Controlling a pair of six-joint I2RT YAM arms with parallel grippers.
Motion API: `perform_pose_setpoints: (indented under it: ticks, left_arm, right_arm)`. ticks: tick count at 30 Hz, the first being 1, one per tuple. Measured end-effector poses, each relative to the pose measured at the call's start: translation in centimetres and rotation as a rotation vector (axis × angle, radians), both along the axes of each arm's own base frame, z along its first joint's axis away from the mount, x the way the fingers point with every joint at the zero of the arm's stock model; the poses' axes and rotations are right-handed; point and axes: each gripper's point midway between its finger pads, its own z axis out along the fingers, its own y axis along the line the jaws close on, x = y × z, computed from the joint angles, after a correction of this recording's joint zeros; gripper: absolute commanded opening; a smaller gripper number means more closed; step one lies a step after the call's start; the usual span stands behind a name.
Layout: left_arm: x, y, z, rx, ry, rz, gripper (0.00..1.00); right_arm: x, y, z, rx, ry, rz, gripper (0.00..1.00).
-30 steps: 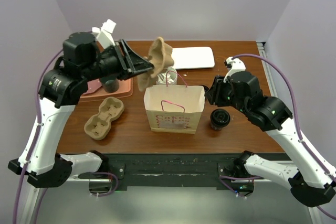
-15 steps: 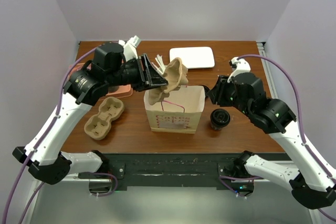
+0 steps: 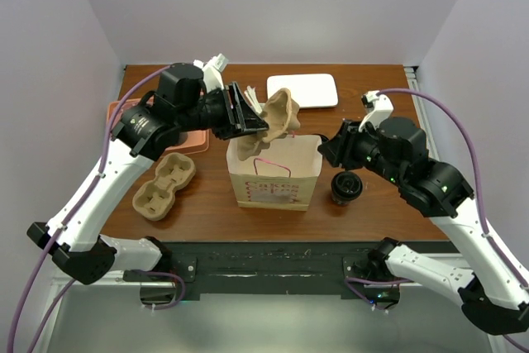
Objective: Pack the takeout coffee
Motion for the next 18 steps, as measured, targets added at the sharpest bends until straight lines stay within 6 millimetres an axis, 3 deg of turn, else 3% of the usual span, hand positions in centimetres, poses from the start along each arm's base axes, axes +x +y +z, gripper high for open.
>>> perform_pose_setpoints:
  ticks: [5,9,15,18]
  left_arm:
    - [0.0,0.3,-0.6,0.029,-0.004,0.000,0.21]
    - [0.1,0.4,-1.3,0.047,0.001,-0.001,0.20]
    - [0.0,0.4,-2.3,0.079,0.009,-0.013,0.19]
    - [0.0,0.5,-2.8,0.102,0.015,-0.017,0.19]
  right_arm:
    - [-1.6,1.7,2.0,0.044,-0.074,0.165,0.46]
    - [-4.0,3.8,3.4,0.087,-0.146,0.378,0.50]
    - [-7.3,4.4,4.5,0.122,-0.281,0.576,0.51]
    - [-7.8,5.2,5.4,0.134,-0.336,0.648,0.52]
